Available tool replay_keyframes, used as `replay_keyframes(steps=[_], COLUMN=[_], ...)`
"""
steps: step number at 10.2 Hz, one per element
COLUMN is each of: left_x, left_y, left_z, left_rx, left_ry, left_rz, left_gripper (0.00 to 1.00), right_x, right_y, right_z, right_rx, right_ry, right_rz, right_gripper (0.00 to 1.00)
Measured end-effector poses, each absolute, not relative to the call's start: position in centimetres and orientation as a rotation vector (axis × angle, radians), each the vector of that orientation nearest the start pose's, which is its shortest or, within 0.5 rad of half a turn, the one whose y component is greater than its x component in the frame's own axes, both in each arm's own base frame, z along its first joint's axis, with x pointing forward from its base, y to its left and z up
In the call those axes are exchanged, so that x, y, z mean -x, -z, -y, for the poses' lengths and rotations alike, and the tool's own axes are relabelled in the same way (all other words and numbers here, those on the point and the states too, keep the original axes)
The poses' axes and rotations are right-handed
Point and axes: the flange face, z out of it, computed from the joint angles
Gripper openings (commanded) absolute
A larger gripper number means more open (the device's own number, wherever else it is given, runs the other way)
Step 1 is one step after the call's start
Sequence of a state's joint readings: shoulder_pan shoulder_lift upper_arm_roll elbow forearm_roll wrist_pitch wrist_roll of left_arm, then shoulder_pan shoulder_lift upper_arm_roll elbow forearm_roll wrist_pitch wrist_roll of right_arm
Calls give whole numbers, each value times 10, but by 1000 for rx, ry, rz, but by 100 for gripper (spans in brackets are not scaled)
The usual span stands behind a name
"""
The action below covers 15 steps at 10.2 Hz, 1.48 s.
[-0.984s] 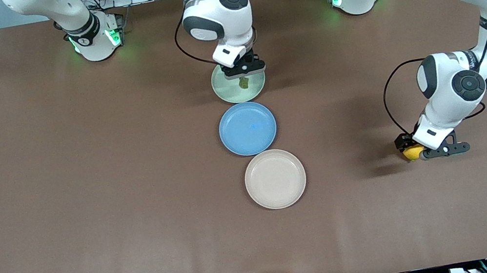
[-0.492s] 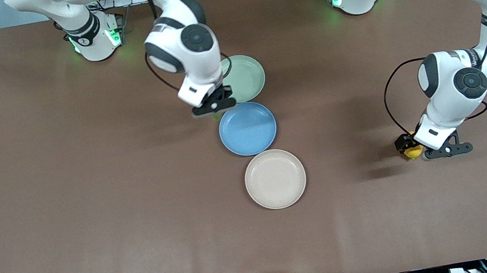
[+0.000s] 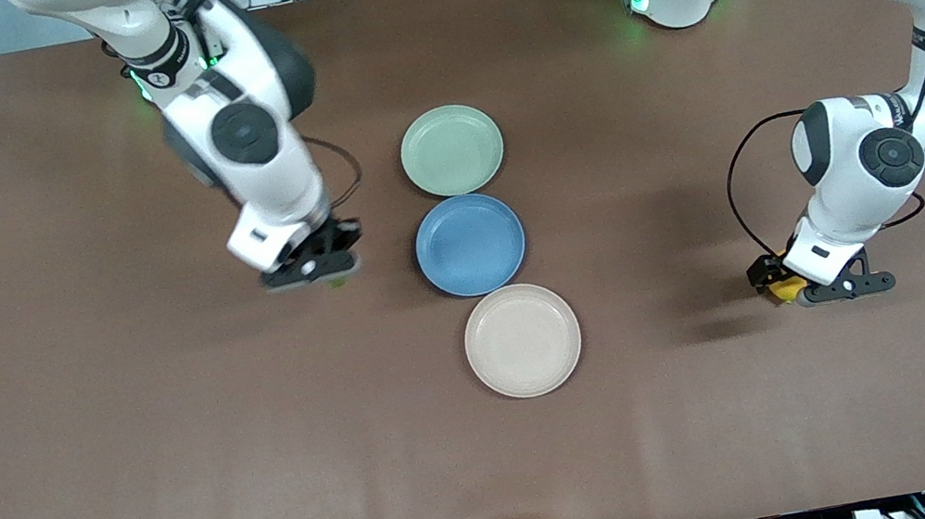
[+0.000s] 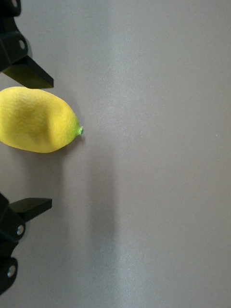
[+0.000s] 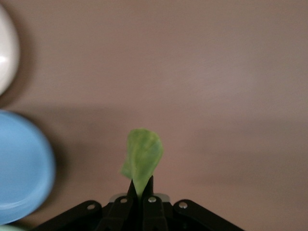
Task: Pick lemon and lettuce from plates
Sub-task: 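Lift the lettuce leaf off the green plate and carry it with the right gripper, then release the lemon and lettuce onto the table with both grippers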
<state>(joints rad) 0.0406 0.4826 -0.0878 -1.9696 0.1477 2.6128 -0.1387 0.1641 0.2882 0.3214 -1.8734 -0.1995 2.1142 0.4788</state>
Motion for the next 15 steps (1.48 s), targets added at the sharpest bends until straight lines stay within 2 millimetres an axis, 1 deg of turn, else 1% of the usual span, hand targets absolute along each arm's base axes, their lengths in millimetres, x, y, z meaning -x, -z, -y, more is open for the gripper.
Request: replay_keyframes(steps=[1, 2, 3, 5, 7, 8, 9, 10, 11, 12, 13, 14, 15], left_x=[-631, -631, -631, -631, -632, -633, -633, -633, -631, -629, -625, -621, -619], left_y=[-241, -241, -241, -243, -249, -256, -269, -287, -307, -325, -341, -355, -367], left_z=[30, 30, 29, 29, 30, 30, 30, 30, 33, 39, 45, 50, 56], left_rx=[3101, 3101, 3101, 3100, 3099, 3096, 3092, 3085, 3080, 3077, 3075, 3073, 3072], left_ry=[261, 262, 262, 267, 274, 272, 260, 247, 240, 233, 220, 200, 190], left_rz=[-25, -24, -22, -22, -23, -23, -22, -20, -25, -37, -47, -42, -19], left_gripper=[100, 100, 100, 100, 100, 100, 100, 100, 100, 100, 100, 100, 100], right_x=[-576, -591, -601, -609, -612, -612, -612, -612, -611, -610, -610, -611, -610], right_y=[-360, -355, -351, -343, -329, -316, -295, -274, -252, -232, -216, -204, -198], right_z=[-220, -175, -138, -81, -37, -18, 3, 18, 23, 21, 18, 17, 17], right_rx=[3242, 3262, 3277, 3290, 3295, 3294, 3288, 3280, 3272, 3265, 3260, 3256, 3254], right_ry=[3, -16, -38, -81, -134, -176, -222, -255, -296, -321, -316, -316, -324], right_rz=[181, 192, 195, 184, 118, 88, 58, 33, 31, 44, 55, 59, 62], right_gripper=[0, 0, 0, 0, 0, 0, 0, 0, 0, 0, 16, 49, 99])
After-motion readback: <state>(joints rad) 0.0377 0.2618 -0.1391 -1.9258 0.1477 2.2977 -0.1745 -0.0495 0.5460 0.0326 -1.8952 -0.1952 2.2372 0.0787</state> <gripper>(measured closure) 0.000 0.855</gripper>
